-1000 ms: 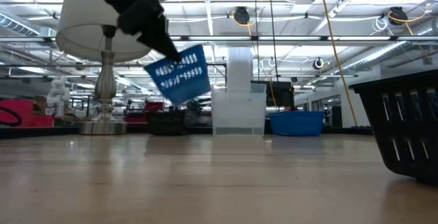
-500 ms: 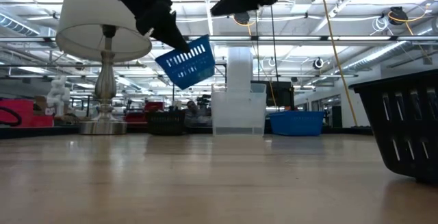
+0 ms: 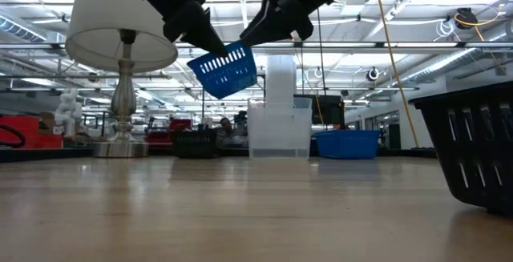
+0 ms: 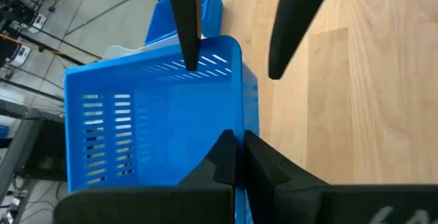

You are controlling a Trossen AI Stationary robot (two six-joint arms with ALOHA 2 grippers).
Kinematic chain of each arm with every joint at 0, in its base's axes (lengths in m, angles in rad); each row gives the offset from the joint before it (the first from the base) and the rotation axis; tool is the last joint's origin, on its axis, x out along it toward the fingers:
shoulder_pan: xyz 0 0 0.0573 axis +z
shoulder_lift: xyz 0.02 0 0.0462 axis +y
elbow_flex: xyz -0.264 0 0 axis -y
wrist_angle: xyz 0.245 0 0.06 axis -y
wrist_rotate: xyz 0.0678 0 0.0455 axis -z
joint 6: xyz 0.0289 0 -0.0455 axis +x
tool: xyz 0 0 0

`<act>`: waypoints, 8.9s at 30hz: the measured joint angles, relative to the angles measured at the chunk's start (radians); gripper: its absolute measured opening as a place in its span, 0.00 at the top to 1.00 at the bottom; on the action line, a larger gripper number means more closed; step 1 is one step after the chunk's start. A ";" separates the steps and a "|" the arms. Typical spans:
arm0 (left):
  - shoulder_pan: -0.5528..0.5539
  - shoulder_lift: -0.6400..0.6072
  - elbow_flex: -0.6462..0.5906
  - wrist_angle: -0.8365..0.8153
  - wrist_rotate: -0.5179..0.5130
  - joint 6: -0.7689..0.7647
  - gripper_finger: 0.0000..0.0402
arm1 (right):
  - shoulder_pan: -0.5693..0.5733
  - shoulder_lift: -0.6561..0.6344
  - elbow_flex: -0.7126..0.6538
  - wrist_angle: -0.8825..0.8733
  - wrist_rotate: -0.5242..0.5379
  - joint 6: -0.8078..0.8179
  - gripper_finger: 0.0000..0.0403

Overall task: Stack baskets by color
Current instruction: Stack the bottom blue bin on the stacked blue bins, then stack the bottom black bin on the stacked black bins

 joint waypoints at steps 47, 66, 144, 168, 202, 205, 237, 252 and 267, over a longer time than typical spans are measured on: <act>-0.194 -0.177 0.001 0.215 -0.186 0.061 0.56 | -0.004 -0.154 -0.002 -0.335 -0.001 -0.057 0.99; -0.193 -0.198 0.000 0.070 -0.173 -0.044 0.56 | -0.200 -0.575 -0.196 -0.494 -0.020 -0.026 0.98; -0.166 -0.197 0.000 0.069 -0.086 -0.088 0.56 | -0.853 -0.508 -0.507 -0.326 -0.447 -0.427 0.98; -0.166 -0.197 0.000 0.058 -0.086 -0.096 0.56 | -0.853 -0.508 -0.541 -0.281 -0.447 -0.381 0.89; -0.166 -0.197 0.000 0.051 -0.069 -0.119 0.56 | -0.850 -0.554 -0.542 -0.228 -0.439 -0.271 0.63; -0.166 -0.197 0.000 0.051 -0.068 -0.121 0.56 | -0.841 -0.597 -0.542 -0.196 -0.436 -0.219 0.61; -0.227 0.094 0.307 0.070 0.139 -0.101 0.56 | -0.448 -0.867 -0.482 -0.055 -0.236 0.065 0.61; -0.223 0.509 0.626 -0.041 0.622 0.104 0.56 | -0.421 -0.867 -0.482 -0.066 -0.232 0.096 0.61; -0.254 0.735 0.764 -0.052 0.707 0.307 0.56 | -0.391 -0.867 -0.481 -0.042 -0.232 0.071 0.61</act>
